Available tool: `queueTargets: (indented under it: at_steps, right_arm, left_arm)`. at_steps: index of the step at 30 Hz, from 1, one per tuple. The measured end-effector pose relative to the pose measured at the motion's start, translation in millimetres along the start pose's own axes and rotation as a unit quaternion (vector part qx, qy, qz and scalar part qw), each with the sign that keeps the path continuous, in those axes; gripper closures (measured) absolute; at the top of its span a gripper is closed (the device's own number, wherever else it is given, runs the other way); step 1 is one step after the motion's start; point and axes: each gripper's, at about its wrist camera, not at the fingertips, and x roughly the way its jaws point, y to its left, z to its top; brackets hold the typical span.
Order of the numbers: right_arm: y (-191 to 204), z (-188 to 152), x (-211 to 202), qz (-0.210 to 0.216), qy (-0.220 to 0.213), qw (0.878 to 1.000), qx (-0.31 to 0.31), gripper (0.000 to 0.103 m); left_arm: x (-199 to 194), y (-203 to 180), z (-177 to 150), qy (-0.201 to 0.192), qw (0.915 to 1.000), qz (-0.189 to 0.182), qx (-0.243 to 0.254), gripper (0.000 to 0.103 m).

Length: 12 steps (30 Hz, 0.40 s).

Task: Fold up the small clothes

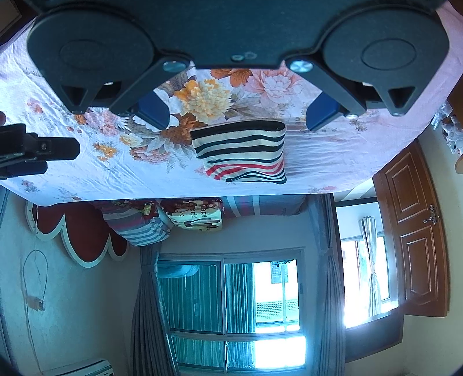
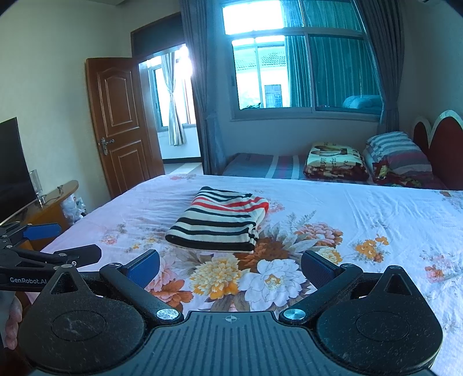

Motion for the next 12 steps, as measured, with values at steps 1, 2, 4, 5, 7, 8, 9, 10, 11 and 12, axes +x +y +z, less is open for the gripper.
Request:
queueTargets:
  at_steps: [1, 2, 4, 5, 7, 8, 9, 10, 11, 12]
  right_arm:
    - [-0.2, 0.0, -0.5, 0.0, 0.0, 1.0, -0.001, 0.0]
    - [-0.8, 0.0, -0.9, 0.0, 0.0, 1.0, -0.002, 0.0]
    - [-0.8, -0.1, -0.8, 0.001, 0.0, 1.0, -0.001, 0.0]
    - [-0.6, -0.1, -0.7, 0.0, 0.0, 1.0, -0.002, 0.0]
    - [-0.5, -0.1, -0.6, 0.001, 0.0, 1.0, -0.002, 0.0]
    - [-1.2, 0.2, -1.5, 0.002, 0.0, 1.0, -0.002, 0.0]
    - [-1.4, 0.1, -1.4, 0.003, 0.0, 1.0, -0.002, 0.0]
    - [-2.5, 0.3, -2.6, 0.004, 0.001, 1.0, -0.004, 0.0]
    - [-3.2, 0.4, -3.3, 0.006, 0.001, 1.0, -0.004, 0.0]
    - [-3.5, 0.4, -3.7, 0.007, 0.001, 1.0, -0.005, 0.0]
  left_arm:
    - [0.2, 0.0, -0.2, 0.0, 1.0, -0.002, -0.001, 0.002]
    - [0.4, -0.2, -0.4, 0.0, 1.0, -0.003, -0.001, 0.002]
    - [-0.1, -0.2, -1.1, -0.003, 1.0, -0.002, -0.003, 0.003]
    - [0.2, 0.6, -1.1, -0.002, 1.0, -0.006, -0.005, 0.003]
    - [1.5, 3.5, -1.2, 0.002, 0.9997, -0.019, -0.017, 0.003]
    - [2.0, 4.8, -1.1, 0.003, 0.9995, -0.024, -0.022, 0.003]
    - [1.5, 5.5, -1.0, 0.0, 0.9994, -0.024, -0.025, 0.003]
    - [0.9, 4.9, -0.8, -0.002, 0.9995, -0.022, -0.024, 0.003]
    - [0.9, 4.5, -0.4, -0.002, 0.9995, -0.021, -0.023, 0.003]
    - [0.7, 4.4, -0.4, -0.002, 0.9995, -0.02, -0.026, 0.003]
